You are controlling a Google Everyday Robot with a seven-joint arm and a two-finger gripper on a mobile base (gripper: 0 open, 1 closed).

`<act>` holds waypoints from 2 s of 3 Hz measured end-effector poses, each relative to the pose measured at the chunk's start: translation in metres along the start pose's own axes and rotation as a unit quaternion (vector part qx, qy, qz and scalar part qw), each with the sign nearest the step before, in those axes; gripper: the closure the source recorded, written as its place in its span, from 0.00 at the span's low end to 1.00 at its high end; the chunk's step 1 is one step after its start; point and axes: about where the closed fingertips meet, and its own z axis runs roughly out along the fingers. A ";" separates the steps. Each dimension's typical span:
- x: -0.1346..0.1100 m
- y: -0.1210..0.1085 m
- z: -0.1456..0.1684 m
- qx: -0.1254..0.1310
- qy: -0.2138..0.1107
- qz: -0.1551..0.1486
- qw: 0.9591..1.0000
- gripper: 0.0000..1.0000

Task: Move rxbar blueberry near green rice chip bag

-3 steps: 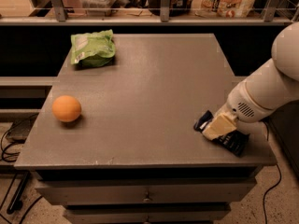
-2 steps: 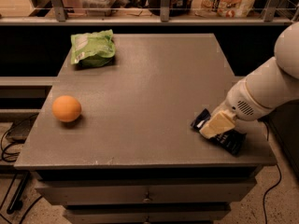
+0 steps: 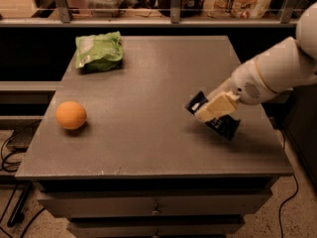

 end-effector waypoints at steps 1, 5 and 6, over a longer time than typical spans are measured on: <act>-0.072 -0.012 -0.017 -0.015 -0.098 -0.021 0.995 1.00; -0.168 0.005 0.048 -0.052 -0.214 0.014 0.975 1.00; -0.214 0.004 0.085 -0.056 -0.243 0.007 0.968 1.00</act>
Offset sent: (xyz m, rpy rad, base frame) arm 0.0270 0.0245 0.0336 0.1168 -0.0704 0.0411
